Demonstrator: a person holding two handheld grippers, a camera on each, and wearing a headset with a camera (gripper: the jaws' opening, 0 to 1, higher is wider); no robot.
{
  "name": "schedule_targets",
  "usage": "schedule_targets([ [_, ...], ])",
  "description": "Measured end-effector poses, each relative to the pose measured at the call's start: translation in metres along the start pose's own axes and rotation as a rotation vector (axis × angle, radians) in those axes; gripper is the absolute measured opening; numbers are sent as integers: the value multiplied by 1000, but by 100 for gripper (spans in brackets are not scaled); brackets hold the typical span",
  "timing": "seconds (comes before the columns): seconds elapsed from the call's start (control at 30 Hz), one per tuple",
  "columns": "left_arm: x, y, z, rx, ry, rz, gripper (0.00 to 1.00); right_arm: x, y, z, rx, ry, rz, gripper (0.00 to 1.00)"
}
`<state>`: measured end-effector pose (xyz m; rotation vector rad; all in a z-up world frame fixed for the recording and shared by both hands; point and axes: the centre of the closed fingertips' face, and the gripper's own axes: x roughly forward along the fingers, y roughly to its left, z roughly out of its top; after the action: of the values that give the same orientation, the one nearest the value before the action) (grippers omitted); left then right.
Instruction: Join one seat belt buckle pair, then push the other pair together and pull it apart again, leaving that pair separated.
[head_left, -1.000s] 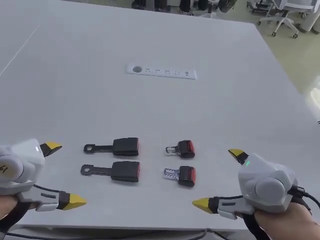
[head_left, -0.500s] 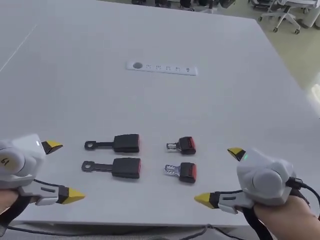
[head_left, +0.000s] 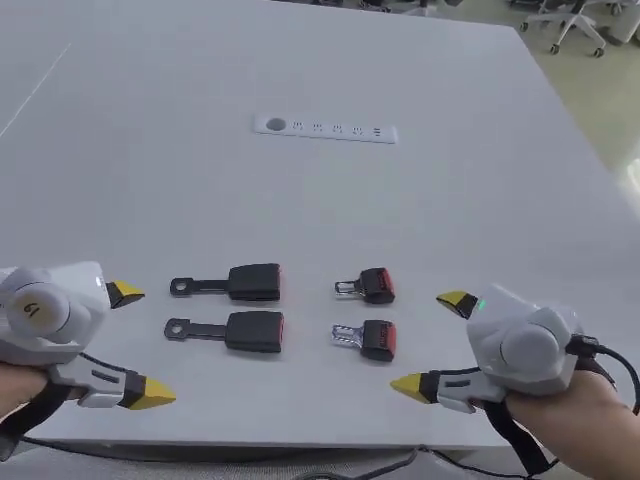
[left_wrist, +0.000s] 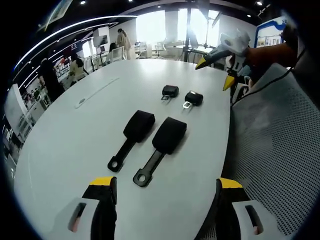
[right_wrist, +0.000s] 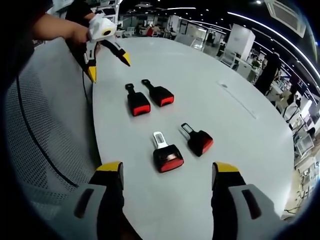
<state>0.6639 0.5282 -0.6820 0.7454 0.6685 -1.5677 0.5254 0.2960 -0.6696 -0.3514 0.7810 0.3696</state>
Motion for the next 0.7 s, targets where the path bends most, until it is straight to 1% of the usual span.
schedule_targets([
  [0.1, 5, 1, 1, 30, 27, -10, 82, 2, -3, 1, -19, 3, -4, 70],
  [0.17, 7, 1, 2, 49, 43, -15, 82, 4, -3, 2, -25, 6, 10, 67],
  [0.27, 11, 3, 10, 72, 43, -23, 82, 7, -3, 2, -29, 11, 28, 64],
  [0.43, 22, 5, 15, 107, 63, -44, 82, 13, 0, 0, -48, 29, 59, 56],
  [0.53, 28, 6, 19, 123, 65, -57, 82, 18, 1, -2, -69, 40, 76, 54],
  [0.63, 35, 7, 23, 140, 72, -70, 81, 23, 1, -3, -87, 50, 87, 53],
  [0.7, 40, 6, 26, 148, 68, -83, 80, 26, 2, -5, -102, 60, 99, 53],
])
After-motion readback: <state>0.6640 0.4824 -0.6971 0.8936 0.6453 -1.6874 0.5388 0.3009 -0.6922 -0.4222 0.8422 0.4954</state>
